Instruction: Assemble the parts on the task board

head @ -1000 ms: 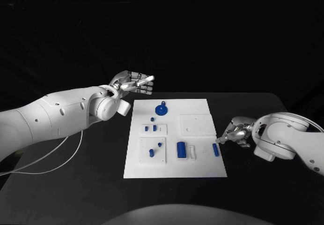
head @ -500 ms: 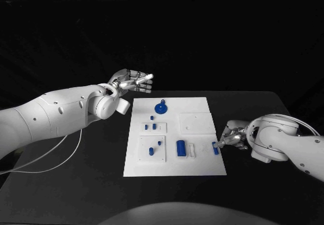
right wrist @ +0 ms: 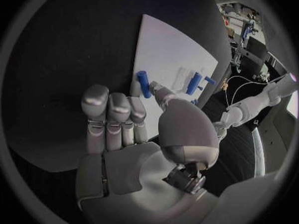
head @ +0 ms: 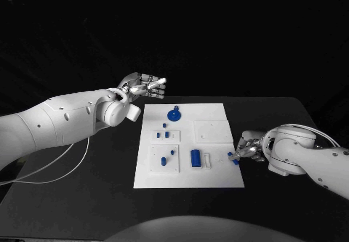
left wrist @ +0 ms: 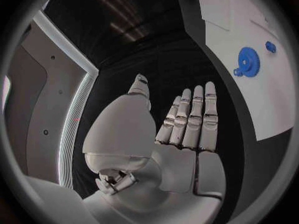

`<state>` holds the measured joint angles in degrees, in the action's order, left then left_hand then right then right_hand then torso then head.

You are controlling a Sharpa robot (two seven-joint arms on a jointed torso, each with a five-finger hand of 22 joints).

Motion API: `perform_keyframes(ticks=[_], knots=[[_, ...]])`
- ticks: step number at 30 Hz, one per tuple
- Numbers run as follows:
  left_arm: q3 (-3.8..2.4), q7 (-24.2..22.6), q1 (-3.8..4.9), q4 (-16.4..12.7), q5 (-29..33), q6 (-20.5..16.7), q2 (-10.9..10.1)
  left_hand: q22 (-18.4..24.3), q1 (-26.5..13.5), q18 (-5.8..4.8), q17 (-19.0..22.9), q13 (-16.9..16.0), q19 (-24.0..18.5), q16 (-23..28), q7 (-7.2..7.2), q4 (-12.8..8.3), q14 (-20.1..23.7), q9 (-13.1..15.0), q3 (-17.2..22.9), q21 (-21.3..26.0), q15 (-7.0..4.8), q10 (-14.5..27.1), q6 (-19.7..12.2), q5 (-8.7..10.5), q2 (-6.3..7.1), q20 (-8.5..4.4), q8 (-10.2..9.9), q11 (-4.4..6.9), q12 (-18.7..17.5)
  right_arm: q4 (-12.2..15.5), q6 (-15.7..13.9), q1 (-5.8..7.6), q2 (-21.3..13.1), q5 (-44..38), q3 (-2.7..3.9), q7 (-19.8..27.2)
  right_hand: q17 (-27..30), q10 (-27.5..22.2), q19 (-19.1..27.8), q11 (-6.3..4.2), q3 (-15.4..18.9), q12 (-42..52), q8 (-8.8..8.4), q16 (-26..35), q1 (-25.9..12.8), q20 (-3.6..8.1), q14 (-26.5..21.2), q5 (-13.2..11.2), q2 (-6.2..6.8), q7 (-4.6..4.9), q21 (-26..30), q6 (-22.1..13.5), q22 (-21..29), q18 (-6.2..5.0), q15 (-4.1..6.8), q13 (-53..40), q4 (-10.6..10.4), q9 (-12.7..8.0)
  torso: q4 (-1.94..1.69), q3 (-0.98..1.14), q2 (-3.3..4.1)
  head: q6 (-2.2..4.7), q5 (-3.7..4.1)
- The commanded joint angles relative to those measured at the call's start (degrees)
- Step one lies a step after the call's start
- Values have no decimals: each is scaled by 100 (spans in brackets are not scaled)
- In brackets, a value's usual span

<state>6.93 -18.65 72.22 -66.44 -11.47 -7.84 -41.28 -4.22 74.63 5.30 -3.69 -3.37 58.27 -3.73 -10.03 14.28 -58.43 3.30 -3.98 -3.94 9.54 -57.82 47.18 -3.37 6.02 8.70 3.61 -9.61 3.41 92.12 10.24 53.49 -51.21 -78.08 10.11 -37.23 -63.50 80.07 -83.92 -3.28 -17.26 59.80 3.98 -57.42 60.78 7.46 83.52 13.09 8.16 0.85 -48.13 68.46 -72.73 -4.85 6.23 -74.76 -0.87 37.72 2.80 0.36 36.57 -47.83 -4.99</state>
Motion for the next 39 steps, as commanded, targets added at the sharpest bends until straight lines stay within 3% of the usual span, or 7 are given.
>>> perform_keyframes(ticks=[1,7,11,13,16,27,39], knots=[[-4,-55,1,-14,9,73,8,8,40,25,5,0,-5,25,3,22,8,-6,1,-16,6,10,3,-3,38,18,-13,-17,24,-8,145,-33,32,-223,-52,-26,2,-6,-324,-15,-35,-29,-33,18,60,10,-2,19,-15,-7,36,-44,-12,51,9,9,73,-23,2,0,3,-7,-4],[-4,-49,1,-16,9,82,18,8,40,25,5,0,-5,25,3,22,8,-6,1,-16,6,10,3,-3,38,18,-13,-17,24,-33,151,-35,81,-331,-127,-29,-3,-15,-323,-26,-92,-27,-35,20,131,12,0,240,-167,-19,45,-52,-21,59,13,11,339,-52,-5,-3,-2,-4,0],[-4,-44,1,-14,9,88,21,8,40,25,5,0,-5,25,3,22,8,-6,1,-16,6,10,3,-3,38,18,-13,-17,24,-58,75,-37,104,-365,-150,-31,11,-30,-324,-44,-424,-33,-29,42,271,19,-3,455,-451,-39,76,-81,-14,69,22,13,768,-58,-2,-1,0,-8,-7],[-4,-41,1,-12,9,90,21,8,40,25,5,0,-5,25,3,22,8,-6,1,-16,6,10,3,-3,38,18,-13,-17,24,-67,22,-38,108,-363,-156,-33,22,-38,-324,-27,-727,-61,-19,55,191,15,-2,657,-537,-27,80,-139,-16,77,9,32,1122,116,1,-1,-1,-4,-5],[-4,-39,1,-10,9,87,20,8,40,25,5,0,-5,25,3,22,8,-6,1,-16,6,10,3,-3,38,18,-13,-17,24,-67,-69,-38,110,-307,-162,-31,33,-39,-324,-16,-1065,-73,-18,66,6,1,-5,960,-625,50,82,-179,-25,68,-4,45,1396,416,3,0,-1,2,-8],[-4,-40,1,-7,9,93,28,8,36,25,5,0,-6,25,1,26,10,-7,-2,-16,6,14,-11,-1,36,19,-15,-18,24,-28,-357,-39,135,-28,-165,-9,35,-44,-324,-6,-1488,-54,-29,60,-213,-6,-12,1688,-604,100,71,-149,-56,53,-6,33,1541,457,4,1,0,-15,-12],[-4,-37,1,-3,9,106,33,8,33,25,5,0,-7,25,-1,30,12,-8,-4,-16,6,17,-24,2,35,20,-16,-19,24,280,-899,-37,94,545,-164,48,53,-30,-325,-19,-1580,-66,-28,77,-236,4,-17,1898,-547,91,79,-85,-63,54,5,45,1564,435,-1,1,1,-41,-29]])
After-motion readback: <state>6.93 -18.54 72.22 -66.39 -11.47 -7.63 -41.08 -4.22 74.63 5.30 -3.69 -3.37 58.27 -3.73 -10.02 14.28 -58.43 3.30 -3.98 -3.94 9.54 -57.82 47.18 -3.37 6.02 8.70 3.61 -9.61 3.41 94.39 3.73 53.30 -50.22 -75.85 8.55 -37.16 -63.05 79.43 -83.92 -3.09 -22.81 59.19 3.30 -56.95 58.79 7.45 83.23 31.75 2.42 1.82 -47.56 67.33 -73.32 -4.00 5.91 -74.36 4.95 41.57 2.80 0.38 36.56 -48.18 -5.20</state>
